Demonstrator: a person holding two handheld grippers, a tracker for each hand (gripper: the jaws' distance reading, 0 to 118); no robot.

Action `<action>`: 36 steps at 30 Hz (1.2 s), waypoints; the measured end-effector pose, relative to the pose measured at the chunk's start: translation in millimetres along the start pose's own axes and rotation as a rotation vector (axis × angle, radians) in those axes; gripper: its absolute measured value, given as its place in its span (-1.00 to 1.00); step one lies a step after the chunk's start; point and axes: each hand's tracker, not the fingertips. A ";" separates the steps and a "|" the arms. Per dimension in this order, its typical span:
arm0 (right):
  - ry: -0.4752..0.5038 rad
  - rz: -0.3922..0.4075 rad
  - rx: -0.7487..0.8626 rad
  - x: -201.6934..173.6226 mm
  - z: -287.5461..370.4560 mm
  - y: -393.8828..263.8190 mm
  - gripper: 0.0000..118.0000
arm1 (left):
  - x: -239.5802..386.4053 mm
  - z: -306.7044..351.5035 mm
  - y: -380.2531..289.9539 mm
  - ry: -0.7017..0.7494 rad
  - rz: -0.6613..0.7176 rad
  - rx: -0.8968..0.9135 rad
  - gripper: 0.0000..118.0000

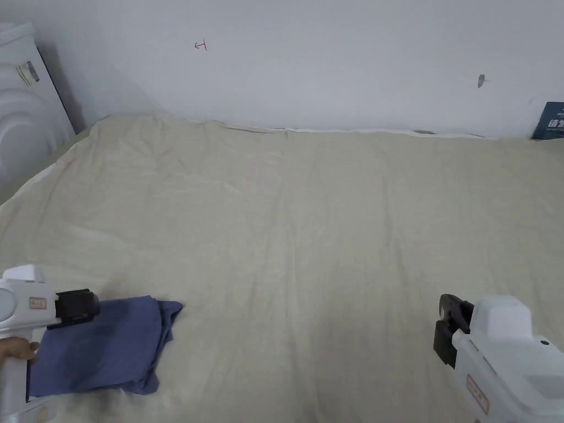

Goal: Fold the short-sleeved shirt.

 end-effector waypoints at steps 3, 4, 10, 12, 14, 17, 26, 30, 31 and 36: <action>-0.019 -0.005 0.054 9.3 17.7 12.2 -0.98 | 19.8 32.8 8.5 -0.029 -0.009 0.135 0.87; -0.028 -0.001 0.070 12.3 23.5 16.9 -0.98 | 29.4 48.3 8.7 -0.026 -0.022 0.188 0.87; -0.075 0.019 0.193 33.1 64.8 48.1 -0.98 | 96.5 146.3 -0.8 -0.060 -0.063 0.521 0.87; -0.096 0.024 0.222 40.8 78.6 58.0 -0.98 | 119.7 176.1 -9.7 -0.079 -0.088 0.628 0.87; -0.097 0.016 0.249 49.1 90.9 65.4 -0.98 | 145.2 199.3 -18.5 -0.090 -0.099 0.704 0.87; -0.129 0.031 0.286 58.8 108.5 73.1 -0.98 | 177.0 220.4 -33.7 -0.124 -0.134 0.785 0.87; -0.177 0.051 0.350 83.9 143.1 70.4 -0.98 | 256.7 247.9 -91.3 -0.240 -0.198 0.899 0.75; -0.189 0.050 0.358 90.6 149.0 65.2 -0.97 | 274.1 246.0 -113.7 -0.295 -0.241 0.900 0.37; -0.191 0.047 0.360 91.1 149.8 64.0 -0.97 | 278.6 244.7 -116.8 -0.306 -0.259 0.882 0.04; -0.199 0.035 0.364 94.8 150.8 60.0 -0.97 | 291.3 240.5 -128.8 -0.327 -0.278 0.862 -1.00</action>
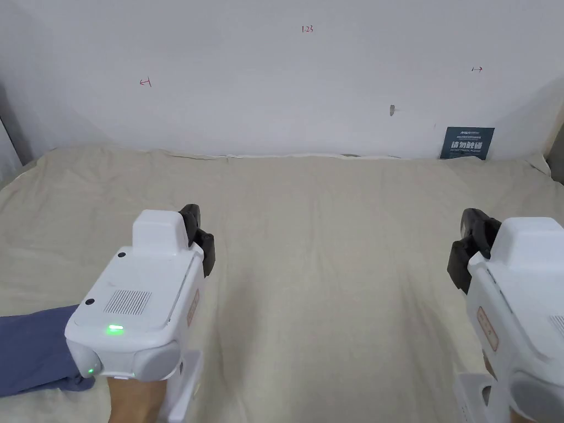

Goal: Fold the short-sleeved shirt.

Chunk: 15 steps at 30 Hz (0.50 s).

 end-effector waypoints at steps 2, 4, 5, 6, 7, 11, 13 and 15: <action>-0.002 0.000 -0.002 1.4 0.6 -1.1 -0.98 | 1.7 1.4 0.1 -0.011 0.008 -0.007 -1.00; -0.003 0.000 -0.003 1.9 1.1 -1.4 -0.97 | 2.2 0.9 0.4 -0.012 0.012 -0.005 -1.00; -0.005 0.000 -0.002 2.3 1.3 -1.3 -0.97 | 2.4 1.5 1.0 -0.010 0.009 -0.004 -1.00; -0.006 -0.003 -0.001 3.2 1.5 -1.2 -0.97 | 2.5 1.6 1.5 -0.010 0.006 -0.003 -1.00; -0.006 -0.006 0.000 3.6 1.7 -1.1 -0.98 | 2.3 1.5 1.8 -0.012 0.005 -0.003 -1.00; -0.008 -0.010 0.003 4.3 2.1 -0.5 -0.98 | 2.7 2.7 2.6 -0.013 -0.008 -0.004 -1.00; -0.007 -0.011 0.004 4.4 2.6 -0.1 -0.97 | 2.9 3.6 2.8 -0.014 -0.009 -0.008 -1.00; -0.008 -0.013 0.006 4.2 3.4 0.3 -0.97 | 2.5 3.8 2.8 -0.015 -0.011 -0.009 -1.00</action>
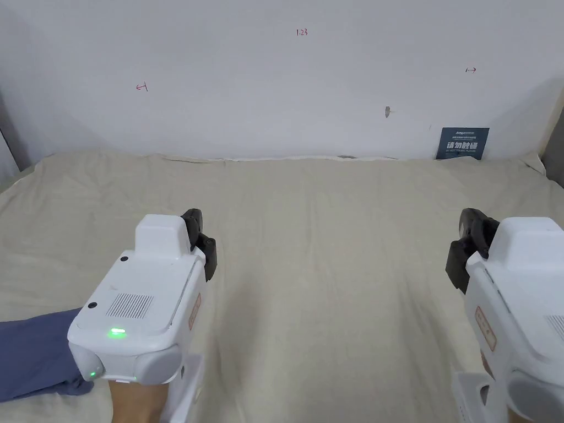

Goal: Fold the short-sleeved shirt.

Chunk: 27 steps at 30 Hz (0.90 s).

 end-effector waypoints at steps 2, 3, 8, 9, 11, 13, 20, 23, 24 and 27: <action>-0.001 0.002 0.002 -0.5 1.0 0.3 -0.97 | 0.8 1.0 0.5 0.003 -0.008 0.000 -1.00; 0.000 0.001 0.002 -0.6 1.3 0.4 -0.97 | 0.8 1.2 0.6 0.003 -0.009 0.001 -1.00; -0.002 0.007 0.004 -1.3 2.8 0.2 -0.97 | 0.0 -0.4 -1.5 -0.004 -0.016 -0.011 -1.00; -0.003 0.007 0.005 -1.3 3.1 0.2 -0.97 | -0.3 -0.6 -2.0 -0.001 -0.020 -0.013 -1.00; -0.003 0.004 0.005 -1.1 3.3 0.0 -0.98 | 0.4 -0.3 -3.0 -0.003 -0.020 -0.016 -1.00; -0.002 0.006 0.005 -0.9 3.7 -0.3 -0.97 | -0.8 -0.4 -4.0 -0.004 -0.017 -0.020 -1.00; -0.004 0.015 0.005 -0.4 4.2 -0.9 -0.97 | -1.9 -0.3 -5.7 -0.006 -0.010 -0.024 -1.00; -0.005 0.016 0.006 -0.6 5.0 -0.9 -0.97 | -1.0 -0.4 -6.3 -0.006 -0.012 -0.022 -1.00; -0.006 0.015 0.006 -0.5 5.1 -1.1 -0.97 | -1.4 -0.5 -6.4 -0.007 -0.013 -0.024 -1.00; -0.004 0.014 0.003 -0.6 5.3 -1.4 -0.97 | -1.3 -0.5 -6.4 -0.007 -0.008 -0.024 -1.00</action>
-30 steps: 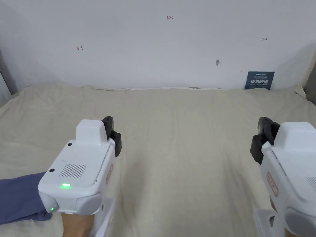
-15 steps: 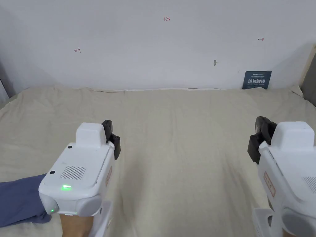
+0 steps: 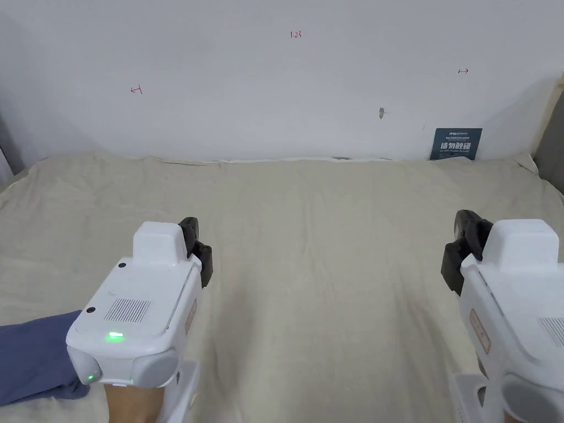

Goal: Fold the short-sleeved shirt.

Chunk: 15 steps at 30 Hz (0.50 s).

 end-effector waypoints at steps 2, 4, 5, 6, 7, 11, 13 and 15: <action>0.002 0.003 -0.001 -0.4 0.2 -0.1 -0.97 | -0.8 0.1 0.4 0.003 -0.002 0.001 -1.00; 0.003 0.002 -0.002 -0.7 0.2 0.0 -0.97 | -0.6 -0.1 0.3 0.003 -0.001 0.000 -1.00; 0.004 0.001 -0.002 -0.8 0.2 -0.1 -0.97 | -1.1 0.1 0.3 0.003 0.000 0.000 -1.00; 0.005 0.000 -0.002 -1.0 0.2 -0.1 -0.97 | -1.6 0.2 0.3 0.004 0.001 0.001 -1.00; 0.005 0.001 -0.001 -1.2 0.3 -0.1 -0.97 | -1.5 0.3 0.2 0.005 0.001 0.000 -1.00; 0.006 0.004 -0.001 -2.2 0.5 0.4 -0.97 | -2.5 0.5 0.0 0.008 0.006 -0.002 -1.00; 0.008 0.004 -0.001 -2.4 0.5 0.6 -0.97 | -2.9 0.6 0.0 0.009 0.006 -0.002 -1.00; 0.010 0.002 -0.001 -2.6 0.6 0.7 -0.97 | -3.2 0.7 0.0 0.010 0.007 -0.002 -1.00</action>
